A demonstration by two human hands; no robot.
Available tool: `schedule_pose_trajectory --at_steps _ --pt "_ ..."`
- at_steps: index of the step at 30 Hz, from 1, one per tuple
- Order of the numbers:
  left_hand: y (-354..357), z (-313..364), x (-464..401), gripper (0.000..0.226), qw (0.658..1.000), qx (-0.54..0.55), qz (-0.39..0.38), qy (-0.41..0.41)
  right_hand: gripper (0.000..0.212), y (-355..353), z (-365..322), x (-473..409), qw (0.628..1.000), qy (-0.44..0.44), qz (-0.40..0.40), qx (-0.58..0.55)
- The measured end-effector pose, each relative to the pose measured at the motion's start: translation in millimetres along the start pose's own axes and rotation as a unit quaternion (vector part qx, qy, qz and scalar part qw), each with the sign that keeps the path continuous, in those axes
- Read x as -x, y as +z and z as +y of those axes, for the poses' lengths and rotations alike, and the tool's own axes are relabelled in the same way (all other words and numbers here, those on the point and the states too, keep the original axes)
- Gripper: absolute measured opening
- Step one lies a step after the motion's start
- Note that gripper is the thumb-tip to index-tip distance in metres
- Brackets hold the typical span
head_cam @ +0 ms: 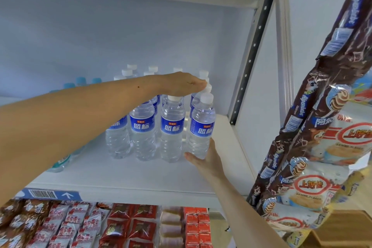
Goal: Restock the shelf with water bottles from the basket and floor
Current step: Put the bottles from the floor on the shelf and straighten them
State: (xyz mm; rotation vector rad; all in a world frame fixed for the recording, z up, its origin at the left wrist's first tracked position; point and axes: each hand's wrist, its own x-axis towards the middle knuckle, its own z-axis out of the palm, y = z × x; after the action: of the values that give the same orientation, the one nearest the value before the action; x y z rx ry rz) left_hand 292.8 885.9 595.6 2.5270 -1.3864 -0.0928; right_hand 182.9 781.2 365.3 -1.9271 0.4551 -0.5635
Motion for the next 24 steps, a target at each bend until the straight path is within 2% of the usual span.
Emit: schedule_pose_trajectory --at_steps 12,17,20,24 --pt "8 -7 -11 0.067 1.000 -0.014 -0.003 -0.015 0.074 3 2 -5 1.000 0.019 -0.006 0.009" --pt "4 1 -1 0.058 0.999 -0.001 -0.022 -0.024 0.073 3 -3 -3 1.000 0.009 0.001 0.017" --pt "4 5 1 0.043 0.999 0.009 -0.025 -0.034 0.075 4 -4 -2 1.000 0.017 0.006 0.019" --pt "4 9 2 0.049 0.999 0.027 -0.029 -0.026 0.077 8 -4 -3 0.999 0.025 0.018 0.023"
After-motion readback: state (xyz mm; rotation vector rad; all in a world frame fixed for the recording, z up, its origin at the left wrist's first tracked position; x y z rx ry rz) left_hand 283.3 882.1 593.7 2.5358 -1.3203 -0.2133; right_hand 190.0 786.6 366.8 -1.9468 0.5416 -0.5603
